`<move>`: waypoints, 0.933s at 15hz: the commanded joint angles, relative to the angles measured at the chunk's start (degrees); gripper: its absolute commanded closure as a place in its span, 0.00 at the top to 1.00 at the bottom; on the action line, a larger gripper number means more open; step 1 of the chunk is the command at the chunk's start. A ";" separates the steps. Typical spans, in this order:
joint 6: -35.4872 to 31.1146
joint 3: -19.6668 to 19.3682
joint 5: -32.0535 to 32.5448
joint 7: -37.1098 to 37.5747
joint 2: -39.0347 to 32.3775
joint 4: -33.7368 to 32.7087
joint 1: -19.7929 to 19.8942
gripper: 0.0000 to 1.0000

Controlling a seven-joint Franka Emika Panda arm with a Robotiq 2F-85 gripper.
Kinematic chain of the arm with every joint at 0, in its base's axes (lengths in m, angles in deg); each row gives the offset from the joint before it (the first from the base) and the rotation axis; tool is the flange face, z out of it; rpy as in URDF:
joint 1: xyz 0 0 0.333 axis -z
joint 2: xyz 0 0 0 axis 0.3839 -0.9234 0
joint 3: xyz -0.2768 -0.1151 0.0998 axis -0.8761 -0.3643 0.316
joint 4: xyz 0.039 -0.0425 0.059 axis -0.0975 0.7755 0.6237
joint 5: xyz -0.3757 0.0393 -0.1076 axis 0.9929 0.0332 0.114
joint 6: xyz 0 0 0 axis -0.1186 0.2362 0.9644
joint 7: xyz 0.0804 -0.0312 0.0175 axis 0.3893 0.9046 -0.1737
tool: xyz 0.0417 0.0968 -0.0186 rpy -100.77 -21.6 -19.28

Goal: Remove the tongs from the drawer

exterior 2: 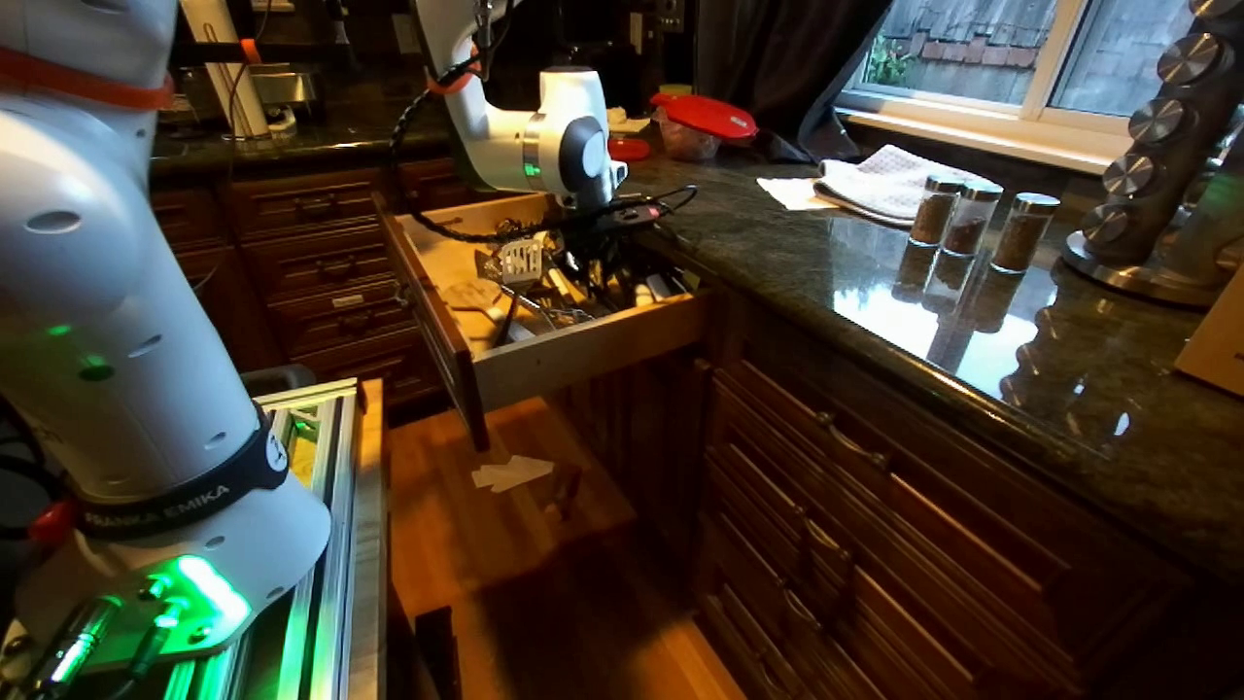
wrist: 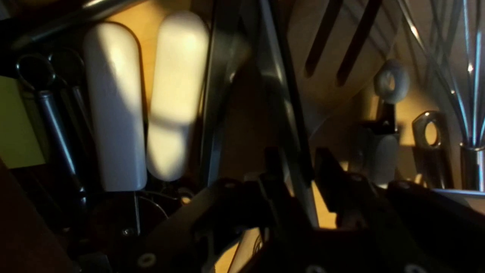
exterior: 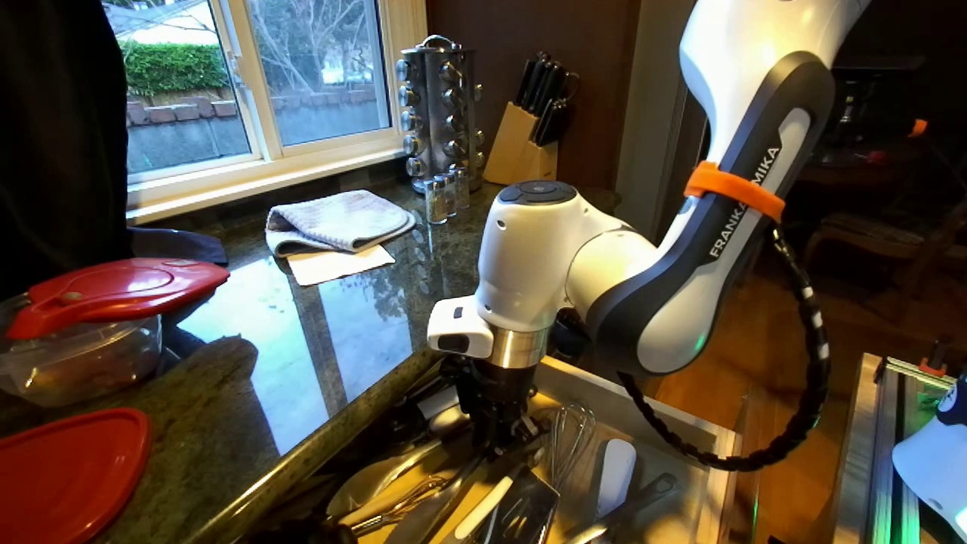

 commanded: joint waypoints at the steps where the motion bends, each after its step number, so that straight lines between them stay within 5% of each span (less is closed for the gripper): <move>1: -1.46 2.79 -0.16 -0.81 0.83 0.68 1.87 0.00; 7: 0.81 11.15 -5.89 -5.54 2.44 2.01 7.07 0.01; 14: 2.33 16.62 -13.67 -13.21 3.70 3.24 12.90 0.01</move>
